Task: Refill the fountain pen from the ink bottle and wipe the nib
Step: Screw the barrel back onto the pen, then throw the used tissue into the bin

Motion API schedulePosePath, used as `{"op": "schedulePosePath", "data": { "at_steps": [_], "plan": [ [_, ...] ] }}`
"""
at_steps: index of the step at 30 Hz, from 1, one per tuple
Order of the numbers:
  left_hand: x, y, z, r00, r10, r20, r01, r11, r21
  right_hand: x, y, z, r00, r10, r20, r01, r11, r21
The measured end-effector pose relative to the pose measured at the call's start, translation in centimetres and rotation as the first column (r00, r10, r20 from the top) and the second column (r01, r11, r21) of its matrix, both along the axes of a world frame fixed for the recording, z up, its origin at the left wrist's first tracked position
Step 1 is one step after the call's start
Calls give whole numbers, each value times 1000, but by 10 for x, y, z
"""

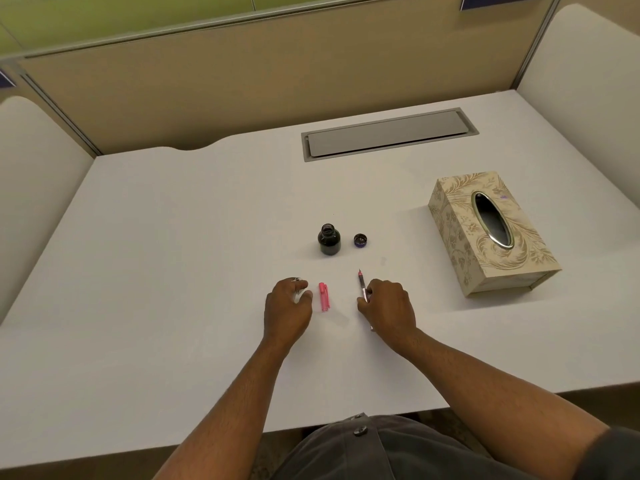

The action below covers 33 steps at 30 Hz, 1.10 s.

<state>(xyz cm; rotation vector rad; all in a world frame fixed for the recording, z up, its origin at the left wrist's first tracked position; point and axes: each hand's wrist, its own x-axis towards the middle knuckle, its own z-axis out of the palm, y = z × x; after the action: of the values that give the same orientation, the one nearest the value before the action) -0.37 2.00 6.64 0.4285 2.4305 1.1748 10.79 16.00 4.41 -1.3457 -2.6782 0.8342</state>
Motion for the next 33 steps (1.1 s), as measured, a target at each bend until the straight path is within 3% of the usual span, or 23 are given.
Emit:
{"op": "schedulePosePath", "data": {
  "at_steps": [14,26,30,33],
  "plan": [
    [3,2,3,1000,-14,19,14,1000,-8,3,2,2,1000,-7,16,7,1000,-2],
    [9,10,16,998,-54,24,53,998,42,10,1,6,996,-67,-61,64,996,-59],
    [12,13,22,994,-29,106,17,993,116,10,-1,15,981,-62,-183,57,998,-30],
    [14,17,29,963,-33,266,-33,970,240,7,-5,27,949,-27,-314,15,999,-43]
  ]
}}
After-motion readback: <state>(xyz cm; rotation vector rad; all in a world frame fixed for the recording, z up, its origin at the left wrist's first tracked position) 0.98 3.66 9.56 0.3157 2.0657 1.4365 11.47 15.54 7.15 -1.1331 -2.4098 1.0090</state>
